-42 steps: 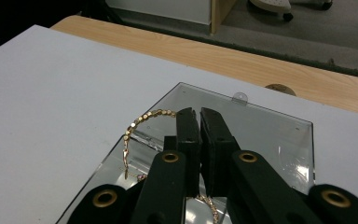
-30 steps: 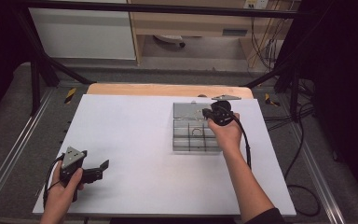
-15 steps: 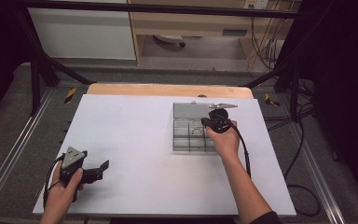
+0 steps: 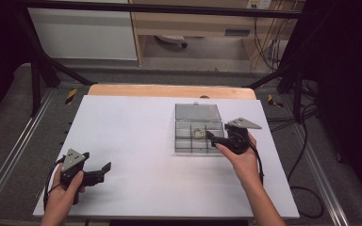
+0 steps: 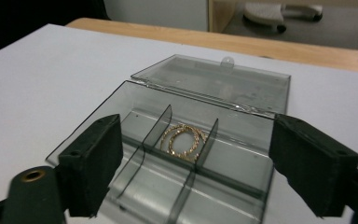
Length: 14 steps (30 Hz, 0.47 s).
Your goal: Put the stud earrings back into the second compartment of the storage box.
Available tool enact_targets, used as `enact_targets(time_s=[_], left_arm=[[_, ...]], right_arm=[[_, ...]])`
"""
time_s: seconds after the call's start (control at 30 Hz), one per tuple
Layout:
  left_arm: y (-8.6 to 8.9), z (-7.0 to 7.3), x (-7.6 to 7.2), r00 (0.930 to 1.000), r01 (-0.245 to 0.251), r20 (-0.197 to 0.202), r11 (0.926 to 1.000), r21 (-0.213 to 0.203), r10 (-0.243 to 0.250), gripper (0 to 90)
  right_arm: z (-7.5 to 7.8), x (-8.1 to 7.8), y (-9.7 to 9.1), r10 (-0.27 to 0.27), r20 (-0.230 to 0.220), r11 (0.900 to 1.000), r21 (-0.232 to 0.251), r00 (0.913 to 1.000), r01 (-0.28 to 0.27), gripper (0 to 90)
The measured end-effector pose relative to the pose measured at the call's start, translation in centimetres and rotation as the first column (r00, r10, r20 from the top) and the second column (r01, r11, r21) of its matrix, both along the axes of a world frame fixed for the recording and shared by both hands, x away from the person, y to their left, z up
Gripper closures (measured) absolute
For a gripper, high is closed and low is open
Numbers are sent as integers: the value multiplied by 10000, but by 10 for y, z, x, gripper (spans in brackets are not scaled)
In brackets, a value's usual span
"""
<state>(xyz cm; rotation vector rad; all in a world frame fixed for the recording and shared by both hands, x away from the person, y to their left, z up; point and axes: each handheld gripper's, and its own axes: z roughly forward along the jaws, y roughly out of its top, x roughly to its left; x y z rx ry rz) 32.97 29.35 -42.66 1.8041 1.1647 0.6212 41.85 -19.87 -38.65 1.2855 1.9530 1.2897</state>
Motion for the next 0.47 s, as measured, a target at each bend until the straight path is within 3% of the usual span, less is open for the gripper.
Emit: enact_targets(time_s=[0.07, 0.17, 0.33, 0.47], left_arm=[[0, 3, -3, 9998, -150, 145, 9999, -62, 151, 68], [0, 6, -8, 9989, -323, 329, 9991, -279, 332, 68], [-4, 7, -15, 9992, -89, 378, 9996, -268, 99, 67], [-4, 7, -16, 9993, 49, 372, 9998, -209, -42, 65]], right_arm=[[3, -19, -12, 5, 244, 9997, 247, 9997, -11, 121], [4, -42, -27, 87, 623, 9998, 176, 9980, -98, 65], [-5, -81, -57, 30, 1124, 9998, 203, 9937, -53, 29], [-29, -93, -76, -276, 785, 9996, -85, 9965, 284, 45]])
